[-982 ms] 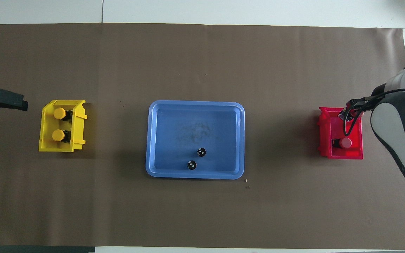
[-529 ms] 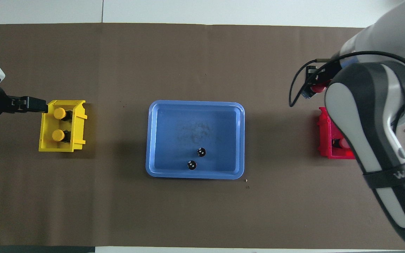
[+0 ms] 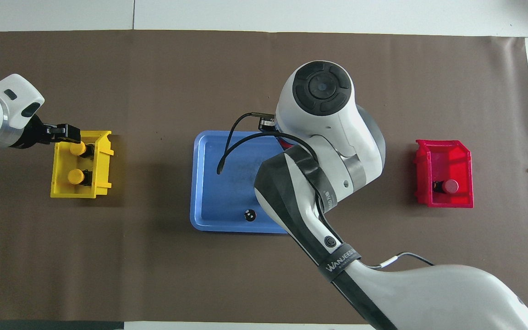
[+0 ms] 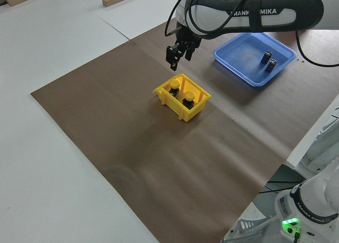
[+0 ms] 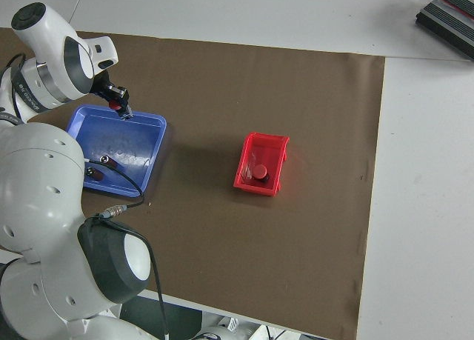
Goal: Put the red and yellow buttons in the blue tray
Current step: 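Place the red button in the tray while the left gripper grips yellow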
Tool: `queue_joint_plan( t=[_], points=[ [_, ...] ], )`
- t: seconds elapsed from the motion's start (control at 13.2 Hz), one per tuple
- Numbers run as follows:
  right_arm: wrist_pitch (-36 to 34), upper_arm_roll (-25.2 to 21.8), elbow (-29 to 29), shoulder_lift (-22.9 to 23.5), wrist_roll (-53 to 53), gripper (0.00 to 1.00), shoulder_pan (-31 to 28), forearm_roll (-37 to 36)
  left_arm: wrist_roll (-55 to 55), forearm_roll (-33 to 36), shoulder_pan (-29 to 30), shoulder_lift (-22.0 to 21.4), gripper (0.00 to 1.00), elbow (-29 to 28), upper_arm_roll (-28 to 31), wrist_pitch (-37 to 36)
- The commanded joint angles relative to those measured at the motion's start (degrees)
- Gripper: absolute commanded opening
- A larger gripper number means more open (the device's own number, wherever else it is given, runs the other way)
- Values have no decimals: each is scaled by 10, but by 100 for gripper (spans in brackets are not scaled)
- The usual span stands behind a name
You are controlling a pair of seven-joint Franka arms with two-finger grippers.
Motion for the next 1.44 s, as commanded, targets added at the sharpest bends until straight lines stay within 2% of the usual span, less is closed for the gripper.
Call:
queue_joint_plan(
  t=[0.0,0.3,0.68,0.76,0.91,0.98,1.06,1.13,1.21,1.28,1.36],
  points=[
    [39,-3,-7,27,35,24,14,-13,7,-5,11,7,74,-28,2,52],
    [58,-2,-42,19,61,25,28,-12,7,-5,15,29,74,-44,2,90],
    [80,-2,-83,5,86,28,45,-12,5,-6,11,32,74,-58,1,102],
    [85,-2,-87,4,87,34,45,-12,6,-6,11,31,74,-65,1,103],
    [91,-2,-88,4,87,76,42,-11,7,-6,10,26,74,-76,1,104],
    [92,-3,-81,5,85,99,39,-13,6,-6,8,26,71,-77,1,104],
    [86,-3,-62,6,81,100,34,-18,6,-6,6,29,60,-77,1,103],
    [61,-8,-35,6,78,100,32,-28,7,-6,6,33,31,-77,1,104],
    [25,-12,-15,1,51,100,9,-37,7,-6,6,33,12,-76,1,107],
    [1,-11,-20,-37,-19,100,-34,-36,9,-5,6,34,2,-69,1,104],
    [-14,-10,-41,-71,-91,100,-73,-33,13,-5,6,40,1,-51,1,94]
  ],
)
